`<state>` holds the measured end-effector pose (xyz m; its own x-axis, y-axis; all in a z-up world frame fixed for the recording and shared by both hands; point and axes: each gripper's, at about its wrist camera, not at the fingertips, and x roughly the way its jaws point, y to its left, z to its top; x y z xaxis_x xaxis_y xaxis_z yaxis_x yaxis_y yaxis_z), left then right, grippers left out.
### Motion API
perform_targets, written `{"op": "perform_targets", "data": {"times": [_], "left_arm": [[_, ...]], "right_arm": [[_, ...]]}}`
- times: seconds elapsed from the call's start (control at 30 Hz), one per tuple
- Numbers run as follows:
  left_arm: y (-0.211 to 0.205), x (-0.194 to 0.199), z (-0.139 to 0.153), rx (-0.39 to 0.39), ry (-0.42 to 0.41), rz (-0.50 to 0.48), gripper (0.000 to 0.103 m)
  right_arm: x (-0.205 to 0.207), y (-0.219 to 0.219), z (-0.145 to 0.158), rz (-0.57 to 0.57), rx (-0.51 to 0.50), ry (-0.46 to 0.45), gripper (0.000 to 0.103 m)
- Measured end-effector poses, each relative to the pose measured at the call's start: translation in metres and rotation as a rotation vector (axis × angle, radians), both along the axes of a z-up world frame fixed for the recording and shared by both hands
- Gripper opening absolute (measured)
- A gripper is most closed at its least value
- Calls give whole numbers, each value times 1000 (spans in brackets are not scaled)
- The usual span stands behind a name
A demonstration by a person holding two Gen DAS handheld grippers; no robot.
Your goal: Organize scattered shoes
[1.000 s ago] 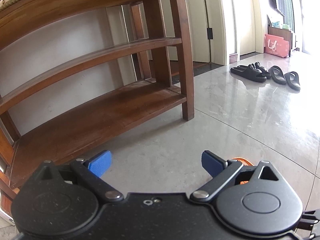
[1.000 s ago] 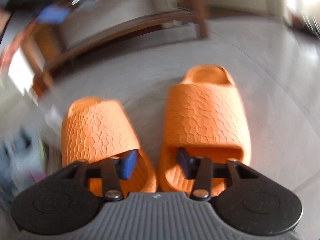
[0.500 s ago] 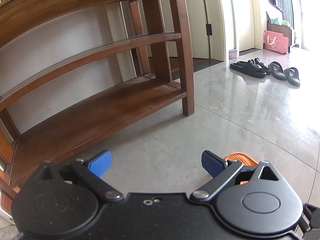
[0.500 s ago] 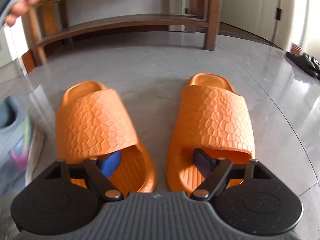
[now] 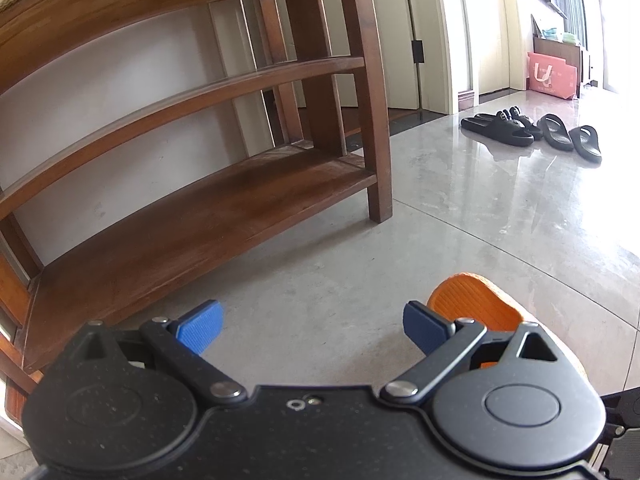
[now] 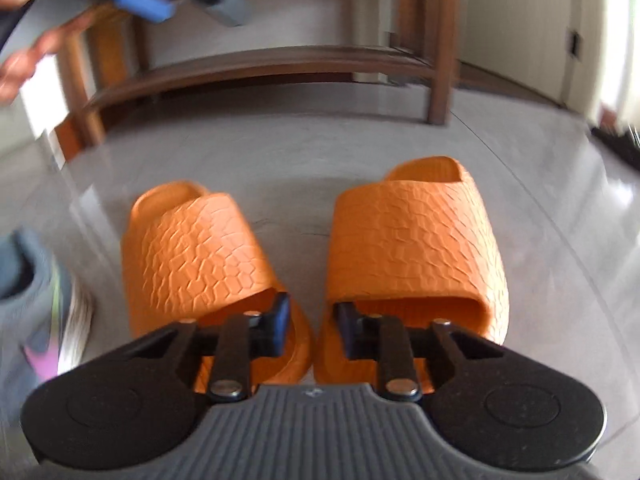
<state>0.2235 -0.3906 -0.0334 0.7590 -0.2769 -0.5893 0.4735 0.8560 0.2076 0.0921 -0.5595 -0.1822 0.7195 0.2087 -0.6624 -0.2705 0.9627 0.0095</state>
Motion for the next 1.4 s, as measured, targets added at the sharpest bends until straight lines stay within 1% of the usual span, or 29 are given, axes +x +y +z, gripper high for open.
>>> {"op": "perform_targets", "data": {"times": [0.1,0.13,0.23,0.27,0.33,0.4,0.47,0.5,0.53,0.57,0.63,0.67,0.7,0.73,0.77,0.8,0.87,0.9,0.93,0.97,1.0,1.07,1.17,1.2,1.27,1.3,1.4], "left_arm": [[3,3,4,-4,-10,10,97],[5,4,6,-8,-13,16,97],[6,5,7,-10,-15,24,97],[6,4,7,-9,-15,24,97],[6,5,6,-6,-10,18,97],[6,5,6,-5,-14,14,97],[7,5,7,-7,-17,14,97],[8,6,7,-9,-19,17,97],[8,7,7,-12,-18,21,97],[8,9,8,-17,-17,30,97],[9,11,10,-27,-19,41,97],[9,12,12,-32,-25,46,97],[10,13,15,-38,-33,52,97],[12,15,18,-44,-41,58,97],[14,16,21,-49,-49,65,97],[17,18,25,-54,-55,75,97],[23,22,30,-63,-58,101,98],[26,24,32,-67,-57,115,98],[29,26,33,-72,-54,128,98],[31,28,34,-77,-50,138,98],[33,29,34,-80,-48,141,98],[35,31,34,-82,-47,144,98],[34,32,33,-82,-46,129,98],[33,33,33,-84,-45,124,98],[34,32,34,-87,-46,117,98],[34,32,35,-88,-47,112,98],[34,32,37,-95,-51,107,98]], "right_arm": [[-7,7,-1,94,-50,-9,21],[-6,8,-2,96,-54,-9,22],[-5,-1,-3,34,-1,17,27],[-4,-3,-3,10,16,28,25],[-6,-2,-4,-24,7,42,30],[-19,-2,0,-30,37,43,30],[-29,0,7,10,76,42,32],[-34,0,11,31,95,41,35],[-35,1,15,56,140,37,41],[-36,1,19,82,188,33,45],[-25,9,28,134,192,-1,54],[-20,12,30,151,187,-11,56],[-10,22,36,186,169,-41,58],[-3,27,39,219,165,-52,58],[6,39,43,278,145,-71,58],[12,54,46,333,88,-103,58],[23,81,44,410,-63,-128,59],[29,97,37,426,-185,-145,59],[31,102,33,434,-238,-150,63],[35,104,31,450,-257,-161,67],[41,102,31,430,-256,-150,73],[48,97,33,363,-255,-112,73],[44,93,34,234,-339,-102,72],[42,89,33,176,-362,-92,72],[41,81,35,91,-344,-59,73],[40,78,37,66,-322,-43,73],[35,53,53,1,-185,-25,74]]}}
